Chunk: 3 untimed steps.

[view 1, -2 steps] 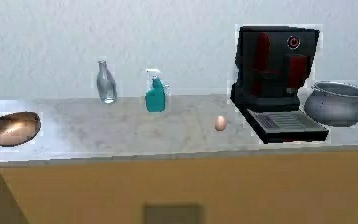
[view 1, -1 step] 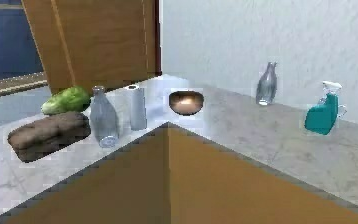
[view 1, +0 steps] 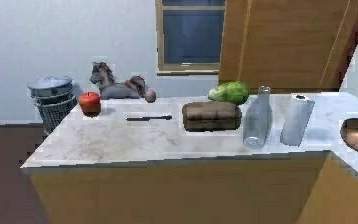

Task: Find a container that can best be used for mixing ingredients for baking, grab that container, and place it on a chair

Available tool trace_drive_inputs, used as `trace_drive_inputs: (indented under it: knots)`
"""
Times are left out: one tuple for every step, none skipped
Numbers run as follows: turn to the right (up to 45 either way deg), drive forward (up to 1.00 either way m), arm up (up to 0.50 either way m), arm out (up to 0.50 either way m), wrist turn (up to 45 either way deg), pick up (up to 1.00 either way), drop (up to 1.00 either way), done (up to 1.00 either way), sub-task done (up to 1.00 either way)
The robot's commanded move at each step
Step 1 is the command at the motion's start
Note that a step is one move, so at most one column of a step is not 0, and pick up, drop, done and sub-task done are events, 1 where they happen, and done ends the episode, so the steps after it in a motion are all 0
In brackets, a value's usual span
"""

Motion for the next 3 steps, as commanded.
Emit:
trace_drive_inputs:
  knots:
    - [-39.0,0.00,0.00,0.00,0.0,0.00,0.00,0.00,0.00]
    - [45.0,0.00,0.00,0.00,0.0,0.00,0.00,0.00,0.00]
    - [30.0,0.00,0.00,0.00,0.0,0.00,0.00,0.00,0.00]
